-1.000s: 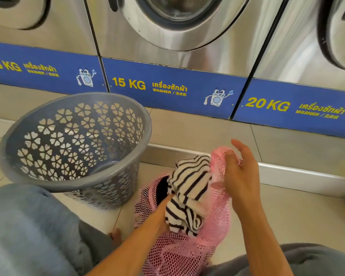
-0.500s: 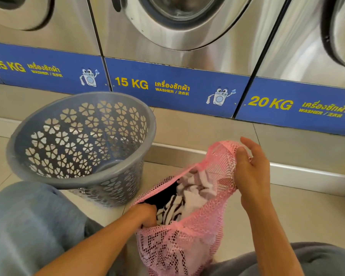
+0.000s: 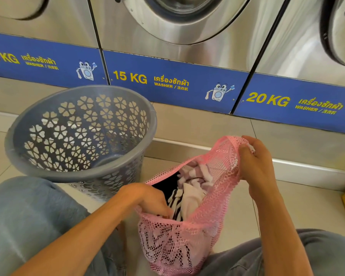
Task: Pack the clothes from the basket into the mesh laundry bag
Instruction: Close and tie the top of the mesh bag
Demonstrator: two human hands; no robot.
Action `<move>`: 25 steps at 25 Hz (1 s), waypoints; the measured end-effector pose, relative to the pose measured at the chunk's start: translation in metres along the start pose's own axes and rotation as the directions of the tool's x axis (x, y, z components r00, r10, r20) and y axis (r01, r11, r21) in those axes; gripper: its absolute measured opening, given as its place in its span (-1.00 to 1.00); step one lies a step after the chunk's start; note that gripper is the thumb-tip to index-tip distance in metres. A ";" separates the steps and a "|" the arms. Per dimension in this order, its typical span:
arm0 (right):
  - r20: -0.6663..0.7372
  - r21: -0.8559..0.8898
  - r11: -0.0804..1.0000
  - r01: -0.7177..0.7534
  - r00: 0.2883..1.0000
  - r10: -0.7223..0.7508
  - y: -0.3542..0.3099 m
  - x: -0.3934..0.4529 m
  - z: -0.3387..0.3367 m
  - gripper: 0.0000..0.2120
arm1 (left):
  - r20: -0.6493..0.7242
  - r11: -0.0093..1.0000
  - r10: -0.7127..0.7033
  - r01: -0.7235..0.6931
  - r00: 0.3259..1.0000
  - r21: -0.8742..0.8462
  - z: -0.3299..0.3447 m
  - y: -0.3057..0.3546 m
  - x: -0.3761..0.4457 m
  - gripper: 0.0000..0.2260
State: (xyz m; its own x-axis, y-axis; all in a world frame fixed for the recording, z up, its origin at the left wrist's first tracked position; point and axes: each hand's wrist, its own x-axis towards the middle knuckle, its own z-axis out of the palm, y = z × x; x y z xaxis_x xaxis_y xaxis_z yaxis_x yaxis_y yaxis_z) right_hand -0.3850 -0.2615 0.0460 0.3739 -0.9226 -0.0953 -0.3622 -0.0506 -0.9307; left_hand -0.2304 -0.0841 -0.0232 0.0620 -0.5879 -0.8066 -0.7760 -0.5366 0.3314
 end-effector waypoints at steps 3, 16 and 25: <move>0.036 -0.022 1.000 -0.012 0.999 0.012 -0.002 -0.005 0.004 -0.66 | 0.075 0.987 0.133 -0.125 0.988 -0.104 -0.005 0.012 -0.018 -0.51; 0.097 0.022 0.996 0.091 0.991 -0.092 -0.017 -0.017 0.009 -0.70 | -0.405 0.844 0.361 -0.479 0.840 -0.241 0.015 0.017 -0.001 -0.58; 0.334 -0.484 0.858 0.172 0.942 0.000 -0.013 -0.038 0.000 -0.44 | -0.405 0.741 0.244 -0.439 0.881 -0.508 0.008 0.009 -0.007 -0.59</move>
State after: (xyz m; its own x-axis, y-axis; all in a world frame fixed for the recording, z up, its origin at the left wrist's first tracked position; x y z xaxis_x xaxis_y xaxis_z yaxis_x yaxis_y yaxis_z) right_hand -0.3949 -0.2263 0.0617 0.6378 -0.7416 -0.2079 -0.6599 -0.3871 -0.6440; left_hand -0.2434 -0.0802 -0.0187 0.1193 -0.8943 -0.4313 -0.2833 -0.4470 0.8485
